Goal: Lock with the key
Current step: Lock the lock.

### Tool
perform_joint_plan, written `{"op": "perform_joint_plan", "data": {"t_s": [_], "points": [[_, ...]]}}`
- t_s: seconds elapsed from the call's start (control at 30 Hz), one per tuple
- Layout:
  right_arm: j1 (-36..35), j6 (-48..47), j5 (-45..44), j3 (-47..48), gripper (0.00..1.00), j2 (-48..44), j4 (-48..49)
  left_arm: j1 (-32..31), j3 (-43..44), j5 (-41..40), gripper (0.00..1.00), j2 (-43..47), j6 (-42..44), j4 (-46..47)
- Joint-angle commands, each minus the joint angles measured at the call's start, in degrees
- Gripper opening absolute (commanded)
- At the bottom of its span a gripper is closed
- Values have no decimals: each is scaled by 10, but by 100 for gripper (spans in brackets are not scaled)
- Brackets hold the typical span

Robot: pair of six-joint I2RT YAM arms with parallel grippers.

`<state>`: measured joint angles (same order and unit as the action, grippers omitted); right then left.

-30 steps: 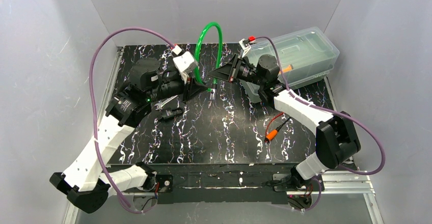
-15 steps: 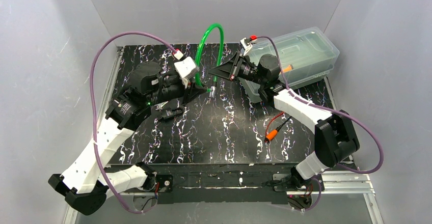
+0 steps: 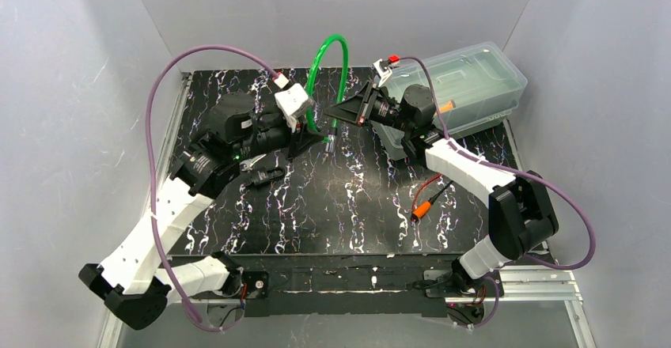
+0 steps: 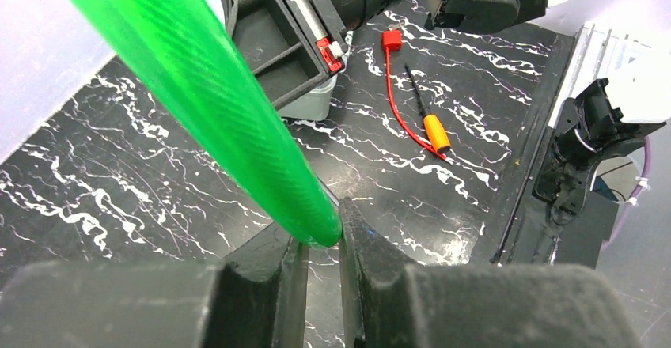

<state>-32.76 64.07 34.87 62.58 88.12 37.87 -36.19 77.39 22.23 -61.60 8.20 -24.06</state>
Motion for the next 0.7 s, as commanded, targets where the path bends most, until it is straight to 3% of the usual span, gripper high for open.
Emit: {"op": "perform_joint_plan", "data": {"t_s": [0.0,0.2,0.47,0.67], "points": [[-15,20,22,12,1,-23,71,0,12,-34,0,-35,-22,6],[-16,32,21,18,1,-22,79,0,1,-15,0,-53,-21,21],[1,88,13,40,1,-14,107,-6,-80,-5,0,-19,80,9],[-21,51,29,34,1,-18,82,-6,-37,-47,0,-51,30,7]]}}
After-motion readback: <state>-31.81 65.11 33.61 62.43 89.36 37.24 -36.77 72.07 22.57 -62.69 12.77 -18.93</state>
